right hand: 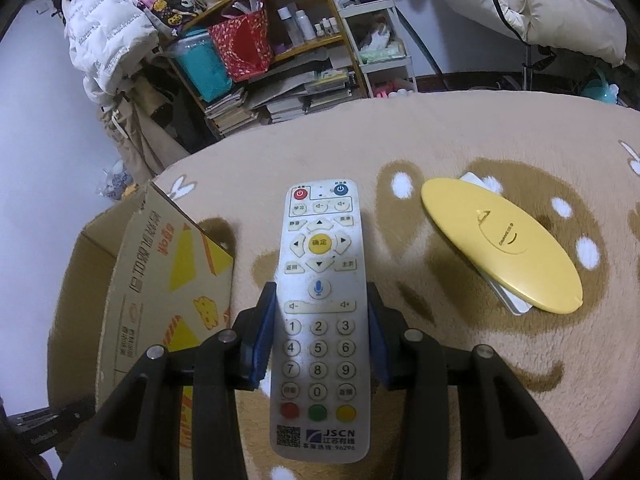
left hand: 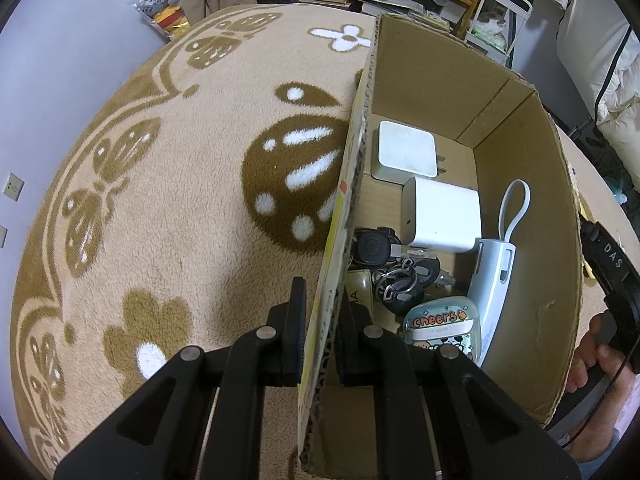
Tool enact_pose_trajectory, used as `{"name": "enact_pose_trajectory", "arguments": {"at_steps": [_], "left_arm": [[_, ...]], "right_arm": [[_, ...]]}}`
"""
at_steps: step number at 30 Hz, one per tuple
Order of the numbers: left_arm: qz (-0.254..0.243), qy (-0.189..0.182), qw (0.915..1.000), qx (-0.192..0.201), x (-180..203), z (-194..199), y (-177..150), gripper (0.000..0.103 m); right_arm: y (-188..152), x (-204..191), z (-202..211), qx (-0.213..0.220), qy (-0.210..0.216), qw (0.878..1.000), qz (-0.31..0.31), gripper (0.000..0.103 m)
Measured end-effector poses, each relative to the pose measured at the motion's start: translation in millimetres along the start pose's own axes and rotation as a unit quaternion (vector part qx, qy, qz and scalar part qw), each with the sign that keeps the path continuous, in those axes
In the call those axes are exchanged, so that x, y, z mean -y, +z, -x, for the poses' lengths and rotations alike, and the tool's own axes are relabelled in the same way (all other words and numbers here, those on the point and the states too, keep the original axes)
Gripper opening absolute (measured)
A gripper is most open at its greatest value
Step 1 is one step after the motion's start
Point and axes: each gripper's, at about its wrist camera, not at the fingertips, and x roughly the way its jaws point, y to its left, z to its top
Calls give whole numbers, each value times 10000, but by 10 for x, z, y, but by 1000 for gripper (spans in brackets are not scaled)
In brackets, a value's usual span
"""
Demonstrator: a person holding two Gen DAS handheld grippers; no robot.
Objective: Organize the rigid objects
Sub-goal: 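Lift the white remote with the right gripper and carry it over the box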
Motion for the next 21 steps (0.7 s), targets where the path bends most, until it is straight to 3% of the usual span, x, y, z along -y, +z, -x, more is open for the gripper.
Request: {"name": "enact_pose_trajectory", "arguments": {"at_steps": [10, 21], "left_arm": [[1, 1, 10000, -2, 4, 1, -3, 12], [-2, 1, 10000, -2, 4, 1, -5, 12]], "right_arm": [[62, -67, 121, 70, 169, 9998, -61, 44], [157, -619, 514, 488, 809, 9942, 514, 44]]}}
